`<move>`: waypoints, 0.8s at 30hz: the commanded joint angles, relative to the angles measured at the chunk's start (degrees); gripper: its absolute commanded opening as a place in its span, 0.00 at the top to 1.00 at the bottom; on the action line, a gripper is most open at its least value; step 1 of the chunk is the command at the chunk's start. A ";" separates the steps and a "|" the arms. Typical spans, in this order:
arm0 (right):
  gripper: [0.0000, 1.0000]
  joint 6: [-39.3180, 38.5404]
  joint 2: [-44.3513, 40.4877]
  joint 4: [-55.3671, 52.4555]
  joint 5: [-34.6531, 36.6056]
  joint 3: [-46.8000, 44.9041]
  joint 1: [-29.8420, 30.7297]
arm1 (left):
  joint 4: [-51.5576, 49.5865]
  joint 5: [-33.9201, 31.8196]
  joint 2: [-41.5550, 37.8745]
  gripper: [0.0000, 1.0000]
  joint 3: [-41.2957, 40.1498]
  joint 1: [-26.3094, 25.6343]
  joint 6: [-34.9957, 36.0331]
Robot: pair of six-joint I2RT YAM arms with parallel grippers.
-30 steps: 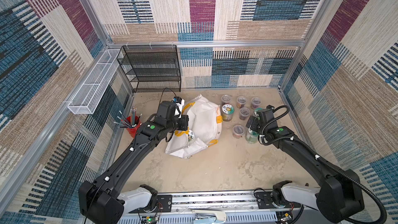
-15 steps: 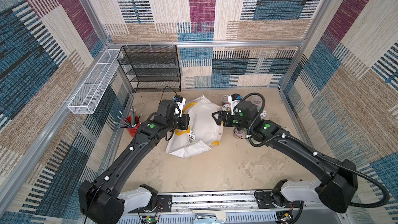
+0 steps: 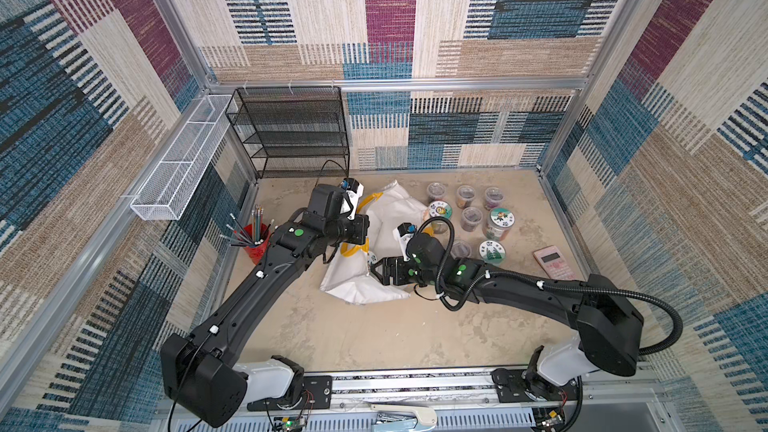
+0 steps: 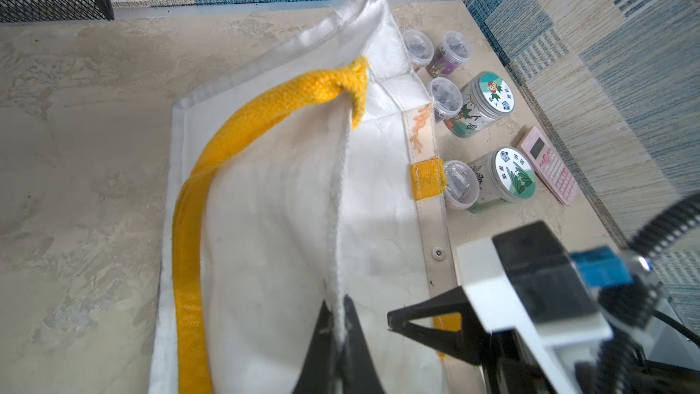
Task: Take out the seed jars from the canvas bag
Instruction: Pick up the seed jar from the canvas bag.
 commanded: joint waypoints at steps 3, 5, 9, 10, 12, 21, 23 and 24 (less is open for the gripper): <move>0.12 2.06 4.29 6.12 2.63 0.46 4.13 | 1.35 0.63 0.04 1.00 2.57 0.01 4.92; 0.12 1.64 6.13 7.02 3.74 1.66 5.76 | 1.02 1.47 -0.05 1.00 3.26 0.01 5.32; 0.12 1.20 11.26 6.90 4.98 5.73 7.68 | 1.05 3.05 -0.75 1.00 2.92 -0.08 4.95; 0.11 1.60 11.46 6.32 6.44 5.67 7.64 | 1.14 3.35 -0.93 1.00 2.41 -0.10 4.82; 0.10 3.36 9.41 7.54 10.81 2.70 7.68 | 1.14 3.98 -1.45 1.00 0.93 -0.08 4.35; 0.03 1.58 9.21 12.54 19.92 0.84 7.60 | 1.53 3.21 -4.84 1.00 -3.48 -0.26 1.57; 0.02 0.42 10.91 14.10 20.70 2.08 7.56 | 1.51 3.08 -5.14 1.00 -3.39 -0.35 1.43; 0.01 0.09 11.90 14.73 21.17 2.85 7.55 | 1.55 2.94 -5.32 1.00 -3.32 -0.35 1.31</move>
